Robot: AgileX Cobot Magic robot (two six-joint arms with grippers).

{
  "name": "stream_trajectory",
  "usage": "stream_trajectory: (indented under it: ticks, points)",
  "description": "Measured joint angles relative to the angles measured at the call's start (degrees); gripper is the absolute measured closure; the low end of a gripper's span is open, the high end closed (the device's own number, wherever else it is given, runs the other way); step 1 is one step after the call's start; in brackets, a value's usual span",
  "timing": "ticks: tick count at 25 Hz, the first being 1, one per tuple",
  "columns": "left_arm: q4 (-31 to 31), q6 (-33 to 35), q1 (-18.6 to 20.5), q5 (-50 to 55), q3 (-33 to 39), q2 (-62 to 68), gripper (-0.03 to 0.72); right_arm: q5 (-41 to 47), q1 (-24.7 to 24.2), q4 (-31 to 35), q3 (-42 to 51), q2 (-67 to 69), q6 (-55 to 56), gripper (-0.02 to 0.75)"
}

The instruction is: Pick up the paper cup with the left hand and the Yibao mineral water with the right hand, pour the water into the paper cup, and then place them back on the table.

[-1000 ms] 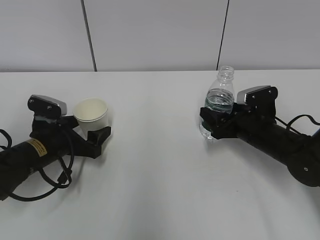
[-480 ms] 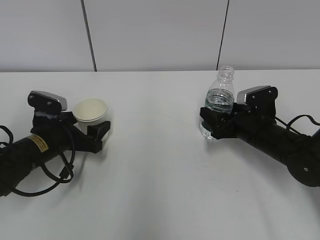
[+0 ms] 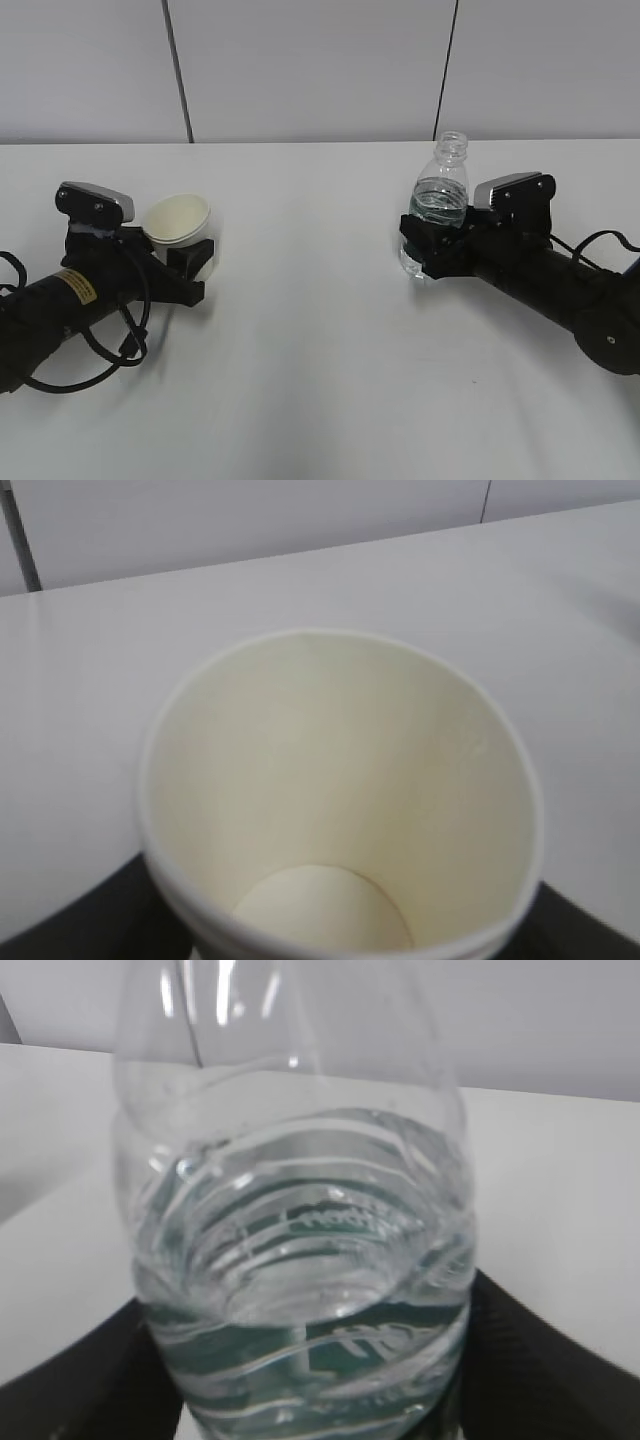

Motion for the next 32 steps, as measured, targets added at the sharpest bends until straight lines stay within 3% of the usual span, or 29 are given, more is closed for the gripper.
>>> stream_trajectory:
  ticks: [7,14,27,32]
  points:
    - [0.75,0.0,0.0,0.0,0.0,0.0,0.268,-1.45,0.0,0.0,0.0,0.85,0.0,0.216]
    - [6.6,-0.23,0.0,-0.18,0.0,0.0,0.27,-1.45,0.0,-0.1,0.0,0.85,-0.1,0.216]
    - [8.97,-1.52,0.0,-0.28,0.0,0.0,0.276,-1.45,0.0,-0.81,0.0,0.85,-0.66,0.252]
    - [11.31,-3.24,0.0,-0.4,-0.02,0.0,0.276,-0.57,0.0,-3.6,0.0,0.17,-1.84,0.253]
